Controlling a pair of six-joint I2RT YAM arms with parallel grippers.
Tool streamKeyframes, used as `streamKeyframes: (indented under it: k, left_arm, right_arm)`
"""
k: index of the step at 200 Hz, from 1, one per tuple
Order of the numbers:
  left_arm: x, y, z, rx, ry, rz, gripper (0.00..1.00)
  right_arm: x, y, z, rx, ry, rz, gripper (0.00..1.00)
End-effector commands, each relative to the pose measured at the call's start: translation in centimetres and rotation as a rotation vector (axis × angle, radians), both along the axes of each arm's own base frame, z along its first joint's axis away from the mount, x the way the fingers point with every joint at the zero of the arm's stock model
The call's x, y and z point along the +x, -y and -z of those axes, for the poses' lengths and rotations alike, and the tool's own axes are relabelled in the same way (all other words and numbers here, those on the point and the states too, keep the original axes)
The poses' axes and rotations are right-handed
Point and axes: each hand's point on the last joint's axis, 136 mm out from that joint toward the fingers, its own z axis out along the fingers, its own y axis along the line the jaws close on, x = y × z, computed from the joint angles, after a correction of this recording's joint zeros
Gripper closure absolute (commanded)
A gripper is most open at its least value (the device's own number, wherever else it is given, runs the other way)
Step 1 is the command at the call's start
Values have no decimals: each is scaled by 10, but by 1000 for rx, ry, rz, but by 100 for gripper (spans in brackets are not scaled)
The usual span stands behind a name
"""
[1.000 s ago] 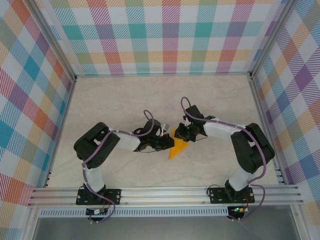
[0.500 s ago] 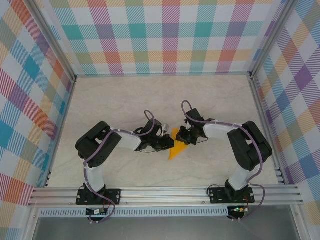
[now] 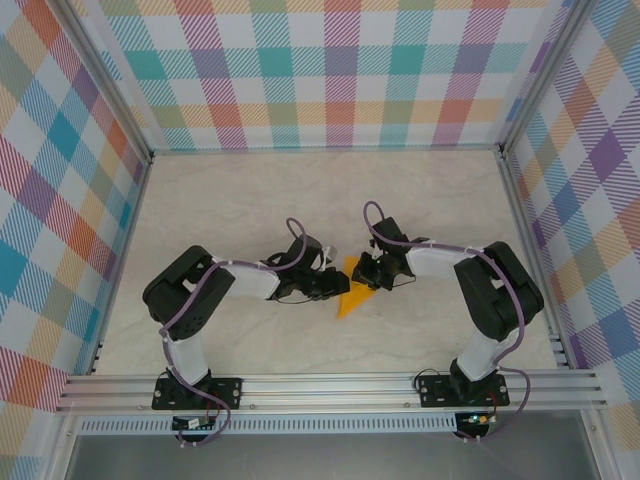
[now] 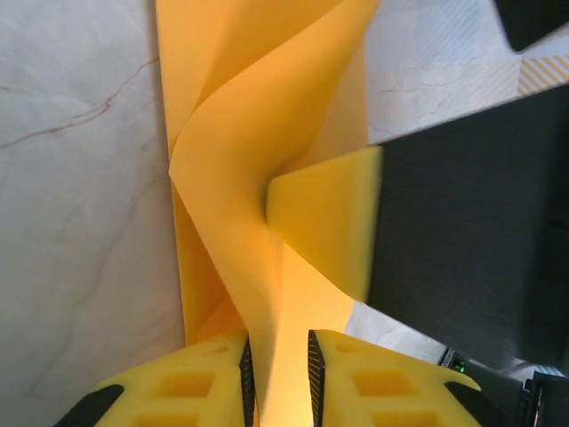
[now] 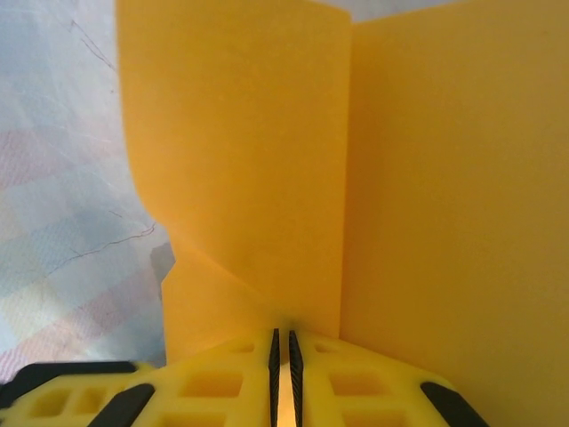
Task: Fold a paper plane with a square sheet of paper (pick it up from the middle)
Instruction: Fourth fold the wing at the center of the table.
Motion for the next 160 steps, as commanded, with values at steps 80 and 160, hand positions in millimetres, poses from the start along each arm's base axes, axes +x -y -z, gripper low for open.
streamKeyframes:
  k: [80, 160]
  left_arm:
    - [-8, -2, -25, -16, 57, 18, 79]
    - [-16, 8, -7, -32, 15, 52, 84]
  right_arm:
    - [-11, 15, 18, -78, -83, 39, 86]
    - [-6, 11, 7, -54, -59, 40, 85]
